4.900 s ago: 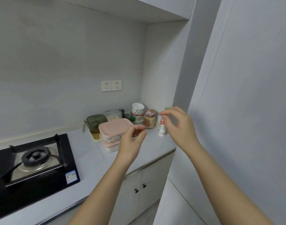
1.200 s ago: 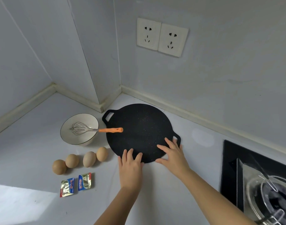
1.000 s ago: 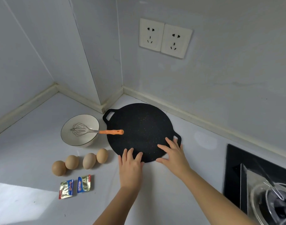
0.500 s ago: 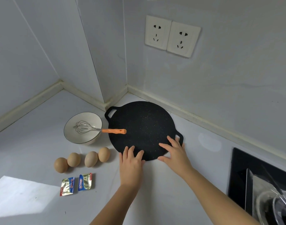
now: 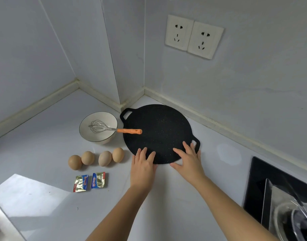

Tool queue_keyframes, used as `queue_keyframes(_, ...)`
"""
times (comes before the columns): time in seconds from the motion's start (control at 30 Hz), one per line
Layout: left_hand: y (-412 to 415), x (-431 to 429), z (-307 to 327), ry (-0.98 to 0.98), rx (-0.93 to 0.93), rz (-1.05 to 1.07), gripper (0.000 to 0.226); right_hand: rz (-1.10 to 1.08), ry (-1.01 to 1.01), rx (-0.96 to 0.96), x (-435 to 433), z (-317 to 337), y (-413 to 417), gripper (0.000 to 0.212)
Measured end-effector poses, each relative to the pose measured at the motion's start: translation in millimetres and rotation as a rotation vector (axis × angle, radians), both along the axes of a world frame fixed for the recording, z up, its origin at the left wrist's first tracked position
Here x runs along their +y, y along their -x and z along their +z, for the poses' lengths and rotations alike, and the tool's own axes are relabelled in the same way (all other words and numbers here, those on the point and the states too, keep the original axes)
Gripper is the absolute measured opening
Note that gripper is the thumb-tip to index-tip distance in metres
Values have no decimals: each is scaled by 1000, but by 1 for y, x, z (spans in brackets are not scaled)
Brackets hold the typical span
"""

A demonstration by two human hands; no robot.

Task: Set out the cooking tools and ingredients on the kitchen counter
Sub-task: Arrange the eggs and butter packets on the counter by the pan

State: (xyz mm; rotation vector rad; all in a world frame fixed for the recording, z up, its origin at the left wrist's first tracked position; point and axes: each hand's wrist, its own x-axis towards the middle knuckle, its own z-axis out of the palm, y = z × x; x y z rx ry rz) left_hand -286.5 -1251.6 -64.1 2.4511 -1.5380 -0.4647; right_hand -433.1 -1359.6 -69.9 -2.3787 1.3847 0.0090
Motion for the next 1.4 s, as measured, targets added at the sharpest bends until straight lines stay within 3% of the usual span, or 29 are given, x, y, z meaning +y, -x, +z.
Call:
queue_keyframes(0.2,-12,62,5,323,51,54,31,-13,-85,-306,46,10,-8,45)
queue_keyframes(0.37,-45,112,12,433,41,195,21,83,-161,-377,89,13,-45,40)
queue_keyframes(0.5,-88,117,21,363,-73,205,33,128,-221,-345,102,23,-94,45)
queue_keyframes(0.63,-124,105,24,254,-117,-5,58,151,-228,-282,97,28,-135,56)
queue_keyframes(0.8,-151,95,12,157,-188,-142,69,181,-265,-271,86,20,-160,56)
queue_keyframes(0.93,-163,91,-1,175,-206,-167,66,173,-270,-295,81,15,-170,54)
queue_keyframes(1.1,-176,84,-7,216,-236,-200,46,153,-246,-281,82,10,-178,46)
queue_keyframes(1.4,-176,81,-7,209,-246,-270,54,131,-176,-203,90,6,-178,32)
